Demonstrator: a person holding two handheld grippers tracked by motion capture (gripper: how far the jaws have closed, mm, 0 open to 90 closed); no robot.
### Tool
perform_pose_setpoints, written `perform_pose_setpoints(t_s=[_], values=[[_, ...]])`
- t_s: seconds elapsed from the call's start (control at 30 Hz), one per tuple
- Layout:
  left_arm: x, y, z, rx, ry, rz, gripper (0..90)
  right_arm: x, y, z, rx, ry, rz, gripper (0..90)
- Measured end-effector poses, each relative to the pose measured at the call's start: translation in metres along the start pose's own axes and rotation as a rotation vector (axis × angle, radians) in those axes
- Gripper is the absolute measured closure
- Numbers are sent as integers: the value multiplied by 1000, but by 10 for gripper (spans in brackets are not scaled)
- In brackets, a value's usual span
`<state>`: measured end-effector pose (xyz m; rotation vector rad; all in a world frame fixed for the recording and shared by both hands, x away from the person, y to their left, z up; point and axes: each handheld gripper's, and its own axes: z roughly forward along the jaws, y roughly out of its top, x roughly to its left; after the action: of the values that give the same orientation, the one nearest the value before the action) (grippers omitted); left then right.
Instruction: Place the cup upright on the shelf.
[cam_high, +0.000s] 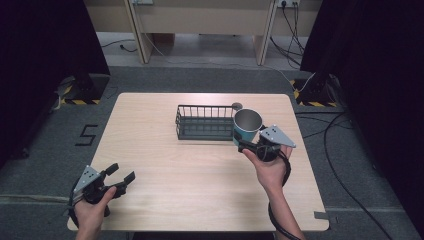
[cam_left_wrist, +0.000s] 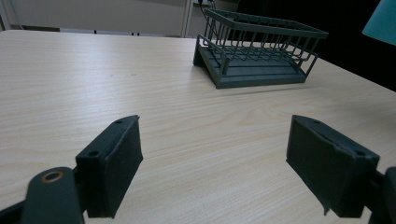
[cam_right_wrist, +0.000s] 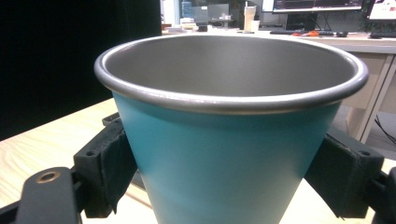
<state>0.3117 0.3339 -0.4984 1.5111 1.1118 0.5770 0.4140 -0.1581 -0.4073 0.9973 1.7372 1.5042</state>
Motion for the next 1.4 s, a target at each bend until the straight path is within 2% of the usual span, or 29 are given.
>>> perform_pose_setpoints(t_s=[0.8, 1.4], values=[[2, 0, -1, -6, -1, -4, 174, 15, 18, 44, -21, 19, 23, 176], [3, 0, -1, -7, -1, -8, 174, 14, 18, 70, -5, 9, 44, 176]])
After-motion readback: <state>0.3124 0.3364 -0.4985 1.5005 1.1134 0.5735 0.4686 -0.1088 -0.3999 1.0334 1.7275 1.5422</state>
